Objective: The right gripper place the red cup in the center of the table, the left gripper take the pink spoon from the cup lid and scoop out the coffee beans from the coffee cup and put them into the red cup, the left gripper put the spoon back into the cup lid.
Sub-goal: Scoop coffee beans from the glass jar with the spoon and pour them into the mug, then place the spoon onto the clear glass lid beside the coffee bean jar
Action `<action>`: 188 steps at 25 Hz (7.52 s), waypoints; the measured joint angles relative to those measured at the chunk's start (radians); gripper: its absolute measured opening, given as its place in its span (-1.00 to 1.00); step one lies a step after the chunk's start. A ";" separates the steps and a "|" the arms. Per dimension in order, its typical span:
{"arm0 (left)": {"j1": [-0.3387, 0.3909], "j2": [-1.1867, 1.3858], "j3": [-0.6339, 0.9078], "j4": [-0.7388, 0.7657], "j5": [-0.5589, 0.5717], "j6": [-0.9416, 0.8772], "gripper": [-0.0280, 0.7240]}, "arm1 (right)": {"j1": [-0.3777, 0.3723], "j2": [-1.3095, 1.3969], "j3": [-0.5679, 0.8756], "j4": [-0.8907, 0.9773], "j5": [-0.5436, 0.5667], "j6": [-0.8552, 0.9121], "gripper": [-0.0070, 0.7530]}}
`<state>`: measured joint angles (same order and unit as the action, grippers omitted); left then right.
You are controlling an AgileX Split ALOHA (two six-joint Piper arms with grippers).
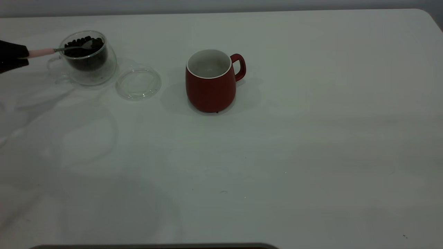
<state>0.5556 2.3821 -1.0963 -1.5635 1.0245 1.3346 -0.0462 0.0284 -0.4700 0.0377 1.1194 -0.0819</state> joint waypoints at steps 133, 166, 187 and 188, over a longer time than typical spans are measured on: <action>-0.052 -0.006 0.335 -0.148 -0.021 0.411 -0.60 | 0.000 -0.001 0.000 0.000 0.001 0.000 0.55; -0.250 0.122 0.041 -0.140 -0.114 0.183 -0.60 | 0.000 -0.001 0.000 0.000 0.001 0.000 0.55; -0.252 0.123 0.041 -0.140 -0.144 0.179 0.62 | 0.000 -0.001 0.000 0.000 0.001 0.000 0.55; -0.247 0.123 0.041 -0.139 -0.142 0.179 0.65 | 0.000 -0.001 0.000 0.000 0.001 0.000 0.55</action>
<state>0.3086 2.5049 -1.0550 -1.7026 0.8830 1.5133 -0.0462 0.0276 -0.4700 0.0377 1.1203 -0.0819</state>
